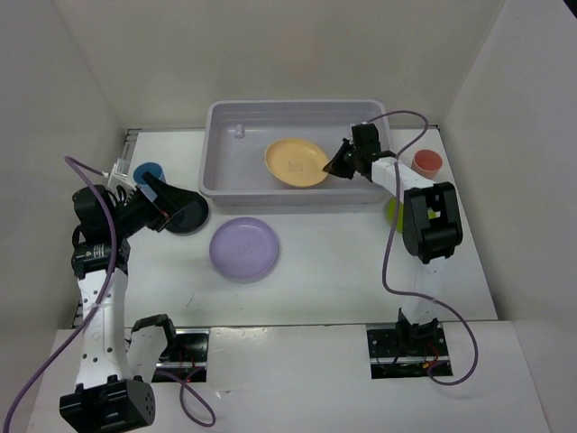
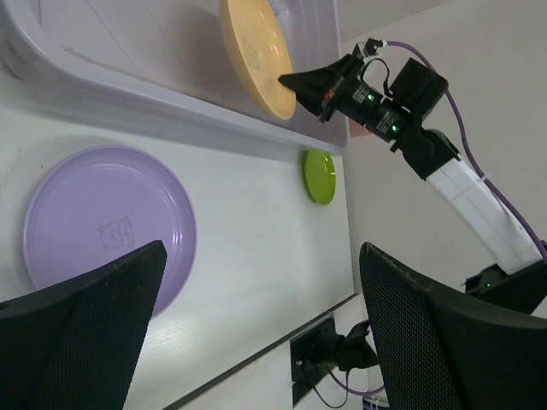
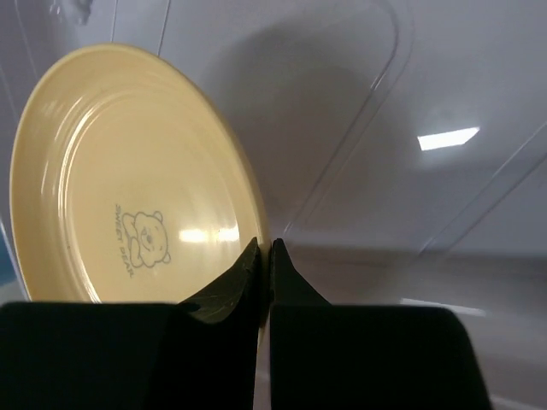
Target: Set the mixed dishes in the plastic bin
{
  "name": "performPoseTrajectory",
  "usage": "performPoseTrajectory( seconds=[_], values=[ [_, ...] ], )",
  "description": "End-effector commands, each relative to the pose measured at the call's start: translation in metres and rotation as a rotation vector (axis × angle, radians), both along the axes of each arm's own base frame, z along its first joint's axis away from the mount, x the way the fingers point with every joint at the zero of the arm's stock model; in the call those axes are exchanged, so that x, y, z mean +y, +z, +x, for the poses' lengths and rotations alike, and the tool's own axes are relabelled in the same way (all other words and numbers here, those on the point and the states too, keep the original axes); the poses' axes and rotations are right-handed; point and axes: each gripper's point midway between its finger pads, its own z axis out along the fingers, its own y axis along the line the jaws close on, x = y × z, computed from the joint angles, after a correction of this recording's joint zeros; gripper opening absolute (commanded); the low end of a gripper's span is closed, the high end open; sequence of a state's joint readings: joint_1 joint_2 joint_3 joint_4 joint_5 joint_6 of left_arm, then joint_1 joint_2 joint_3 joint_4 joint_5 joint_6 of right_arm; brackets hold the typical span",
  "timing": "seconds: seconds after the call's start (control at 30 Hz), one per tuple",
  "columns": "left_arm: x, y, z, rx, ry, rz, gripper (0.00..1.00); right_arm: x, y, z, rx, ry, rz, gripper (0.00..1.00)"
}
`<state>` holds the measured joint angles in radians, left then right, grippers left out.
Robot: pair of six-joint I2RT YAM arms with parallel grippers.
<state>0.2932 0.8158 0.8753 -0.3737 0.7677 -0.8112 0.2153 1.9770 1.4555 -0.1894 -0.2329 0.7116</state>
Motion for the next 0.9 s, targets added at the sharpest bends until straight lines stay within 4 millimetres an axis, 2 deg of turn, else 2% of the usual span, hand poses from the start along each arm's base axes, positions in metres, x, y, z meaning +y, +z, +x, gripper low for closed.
performPoseTrajectory(
  seconds=[0.0,0.03,0.07,0.13,0.17,0.2,0.23,0.27,0.3,0.53,0.57,0.6,0.67,0.7,0.73,0.77,0.8,0.87],
  values=[
    [-0.003,0.018,-0.002,-0.060,-0.027,0.018,1.00,-0.021,0.032,0.048,-0.111,-0.082,-0.002,0.00],
    [-0.003,0.018,-0.002,-0.060,-0.027,0.018,1.00,-0.023,0.029,0.052,-0.102,-0.090,-0.010,0.00],
    [-0.003,0.018,-0.002,-0.060,-0.027,0.018,1.00,-0.031,0.017,0.058,-0.085,-0.111,-0.021,0.00],
    [-0.003,0.018,-0.002,-0.060,-0.027,0.018,1.00,-0.044,0.016,0.072,-0.091,-0.141,-0.026,0.00],
    [-0.003,0.018,-0.002,-0.060,-0.027,0.018,1.00,-0.053,-0.001,0.076,-0.054,-0.156,-0.034,0.00],
    [-0.003,0.018,-0.002,-0.060,-0.027,0.018,1.00,-0.052,0.002,0.083,-0.051,-0.156,-0.035,0.00],
    [-0.003,0.018,-0.002,-0.060,-0.027,0.018,1.00,-0.062,-0.002,0.088,-0.043,-0.186,-0.054,0.00],
    [-0.003,0.015,-0.002,-0.051,-0.027,0.015,1.00,-0.064,-0.018,0.091,-0.017,-0.189,-0.074,0.03],
    [-0.003,0.014,-0.002,-0.051,-0.027,0.015,1.00,-0.066,-0.011,0.099,-0.026,-0.201,-0.083,0.05],
    [-0.003,0.011,-0.004,-0.039,-0.030,0.017,1.00,-0.089,-0.030,0.124,-0.027,-0.310,-0.180,0.05],
    [-0.003,0.013,-0.005,-0.047,-0.030,0.020,1.00,-0.090,-0.022,0.128,-0.048,-0.320,-0.181,0.05],
    [-0.003,0.013,-0.005,-0.047,-0.030,0.020,1.00,-0.093,-0.033,0.131,-0.036,-0.333,-0.197,0.08],
    [-0.003,0.013,-0.005,-0.047,-0.030,0.020,1.00,-0.089,-0.027,0.136,-0.058,-0.336,-0.200,0.19],
    [-0.002,0.011,-0.005,-0.037,-0.021,0.021,1.00,-0.091,-0.023,0.139,-0.068,-0.348,-0.206,0.32],
    [-0.003,0.014,-0.007,-0.048,-0.021,0.024,1.00,-0.091,-0.027,0.138,-0.055,-0.352,-0.203,0.38],
    [-0.003,0.014,-0.007,-0.048,-0.021,0.024,1.00,-0.091,-0.024,0.140,-0.063,-0.353,-0.200,0.46],
    [-0.003,0.014,-0.007,-0.048,-0.021,0.024,1.00,-0.090,-0.016,0.144,-0.081,-0.355,-0.195,0.60],
    [-0.003,0.013,-0.007,-0.052,-0.023,0.031,1.00,-0.091,-0.007,0.145,-0.089,-0.344,-0.207,0.68]
  ],
)
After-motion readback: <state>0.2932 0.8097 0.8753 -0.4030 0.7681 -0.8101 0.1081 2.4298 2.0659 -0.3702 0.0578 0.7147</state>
